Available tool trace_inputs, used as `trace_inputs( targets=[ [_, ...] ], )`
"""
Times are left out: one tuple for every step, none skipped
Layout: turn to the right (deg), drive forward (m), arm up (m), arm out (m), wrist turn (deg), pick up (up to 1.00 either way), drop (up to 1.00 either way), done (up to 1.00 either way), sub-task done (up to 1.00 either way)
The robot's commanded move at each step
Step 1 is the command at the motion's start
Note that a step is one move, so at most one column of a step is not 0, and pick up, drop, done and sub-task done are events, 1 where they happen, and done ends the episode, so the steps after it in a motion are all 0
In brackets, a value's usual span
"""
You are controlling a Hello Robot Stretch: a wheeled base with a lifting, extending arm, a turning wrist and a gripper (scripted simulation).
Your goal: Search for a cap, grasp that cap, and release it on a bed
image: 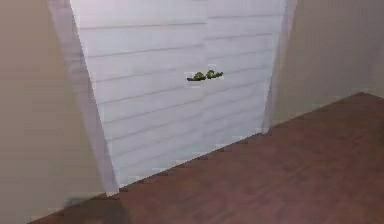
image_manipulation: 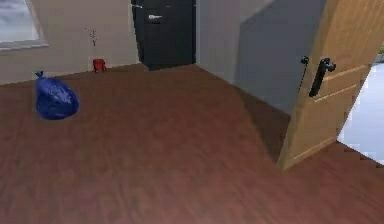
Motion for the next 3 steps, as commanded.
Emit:
trace_inputs(
  targets=[
    [-45.0,0.0,0.0,0.0,0.0,0.0,0.0,0.0,0.0],
    [-45.0,0.0,0.0,0.0,0.0,0.0,0.0,0.0,0.0],
    [-45.0,0.0,0.0,0.0,0.0,0.0,0.0,0.0,0.0]
  ],
)
